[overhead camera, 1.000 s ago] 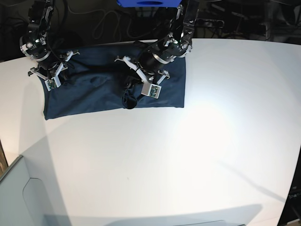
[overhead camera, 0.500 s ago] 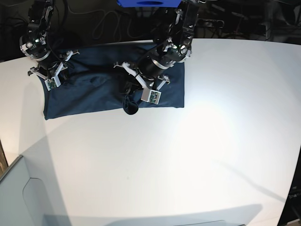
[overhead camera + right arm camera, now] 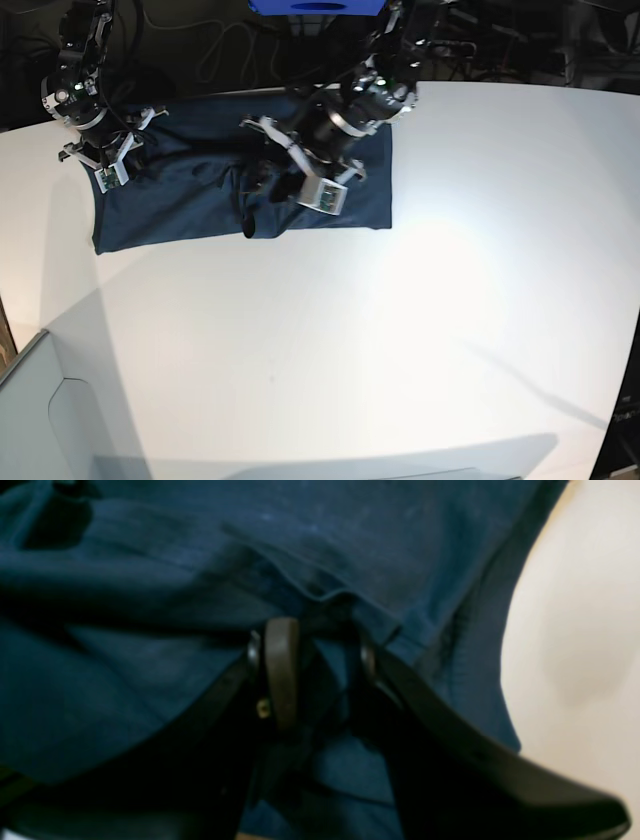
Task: Fold the T-shirt properly
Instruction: 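Lower the folded end onto the shirt and open the left gripper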
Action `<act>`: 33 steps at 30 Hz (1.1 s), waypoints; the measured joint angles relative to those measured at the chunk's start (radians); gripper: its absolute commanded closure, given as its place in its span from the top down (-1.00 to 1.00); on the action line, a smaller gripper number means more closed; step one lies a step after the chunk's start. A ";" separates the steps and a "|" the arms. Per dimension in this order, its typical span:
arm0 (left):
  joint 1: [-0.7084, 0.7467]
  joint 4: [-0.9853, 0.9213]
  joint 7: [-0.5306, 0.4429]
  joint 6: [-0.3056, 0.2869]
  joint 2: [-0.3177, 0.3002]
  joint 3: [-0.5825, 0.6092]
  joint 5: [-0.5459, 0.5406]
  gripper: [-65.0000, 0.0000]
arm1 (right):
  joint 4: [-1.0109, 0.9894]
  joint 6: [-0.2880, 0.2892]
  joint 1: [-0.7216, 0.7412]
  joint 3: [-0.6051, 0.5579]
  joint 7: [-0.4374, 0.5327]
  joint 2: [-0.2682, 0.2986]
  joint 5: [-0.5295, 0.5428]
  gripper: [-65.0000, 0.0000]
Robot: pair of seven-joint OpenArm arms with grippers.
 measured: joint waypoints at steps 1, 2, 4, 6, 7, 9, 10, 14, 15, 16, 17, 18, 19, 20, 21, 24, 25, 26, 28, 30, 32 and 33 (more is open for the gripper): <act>0.003 0.005 -0.001 0.000 -0.005 -0.031 0.000 -0.31 | 0.000 0.000 0.001 0.000 0.000 0.000 0.000 -0.58; 0.008 0.005 0.003 0.001 -0.008 -0.064 0.003 -0.31 | 0.000 0.000 0.001 0.000 0.000 -0.001 0.000 -0.58; 0.010 -0.006 -0.001 0.004 -0.007 -0.106 0.003 -0.31 | 0.000 0.000 0.001 0.000 -0.003 -0.001 0.000 -0.58; 0.008 -0.045 -0.008 0.004 -0.005 -0.116 0.004 -0.31 | 0.000 0.000 0.003 0.000 -0.003 -0.001 0.000 -0.58; 0.007 -0.069 -0.005 0.003 -0.002 -0.116 0.002 -0.31 | 0.000 0.000 0.003 0.000 -0.003 -0.001 0.000 -0.58; -0.002 -0.123 0.008 0.000 0.007 -0.093 0.003 -0.32 | 0.000 0.000 0.003 0.000 -0.002 -0.004 0.000 -0.58; -0.007 -0.145 0.010 0.003 0.010 -0.072 0.006 -0.32 | 0.000 0.000 0.003 0.000 -0.003 -0.004 0.000 -0.58; -0.020 -0.206 0.010 0.000 0.013 0.051 0.007 -0.32 | 0.000 0.000 0.003 0.000 -0.003 -0.004 0.000 -0.58; -0.023 -0.206 0.010 0.000 0.014 0.074 0.006 -0.32 | 0.000 0.000 0.003 0.000 -0.003 -0.004 0.000 -0.58; -0.026 -0.206 0.011 -0.002 0.011 0.092 0.005 -0.32 | 0.000 0.000 0.003 0.002 -0.002 -0.004 0.000 -0.58; -0.037 -0.206 0.011 -0.004 0.003 0.105 0.000 -0.32 | 0.000 0.000 0.003 0.002 -0.002 -0.004 0.000 -0.58; -0.054 -0.208 0.011 -0.004 -0.005 0.124 0.000 -0.32 | 0.000 0.000 0.003 0.004 -0.002 -0.004 0.000 -0.58; -0.069 -0.214 0.009 -0.003 -0.009 0.139 0.003 -0.32 | 0.000 0.000 0.003 0.005 -0.002 -0.004 0.000 -0.58; -0.084 -0.216 0.010 0.003 -0.015 0.153 0.005 -0.32 | 0.000 0.000 0.010 0.006 -0.003 -0.006 0.000 -0.58; -0.094 -0.218 0.011 0.003 -0.022 0.172 0.006 -0.32 | 0.000 0.000 0.018 0.007 -0.006 -0.009 0.000 -0.58; -0.109 -0.225 0.010 0.003 -0.034 0.237 0.002 -0.32 | 0.000 0.000 0.040 0.007 -0.002 -0.009 0.001 -0.51; -0.114 -0.226 0.011 0.002 -0.039 0.254 0.003 -0.32 | 0.002 0.000 0.042 0.007 0.000 -0.008 0.001 -0.44; -0.114 -0.225 0.012 0.000 -0.039 0.264 0.002 -0.32 | 0.007 0.000 0.040 0.007 0.000 -0.006 0.000 -0.34; -0.109 -0.205 0.016 0.000 -0.053 0.269 0.002 -0.32 | 0.024 0.000 0.031 0.009 -0.004 -0.006 -0.004 -0.07; -0.111 -0.148 0.018 -0.003 -0.086 0.261 0.000 -0.32 | 0.052 0.000 0.031 0.011 -0.008 -0.006 -0.004 0.22; -0.111 -0.083 0.018 -0.003 -0.114 0.211 0.002 -0.32 | 0.073 0.000 0.038 0.034 0.005 -0.009 0.002 0.47; -0.106 -0.049 0.014 -0.003 -0.122 0.175 0.002 -0.32 | 0.075 0.000 0.040 0.055 0.005 -0.011 0.011 0.56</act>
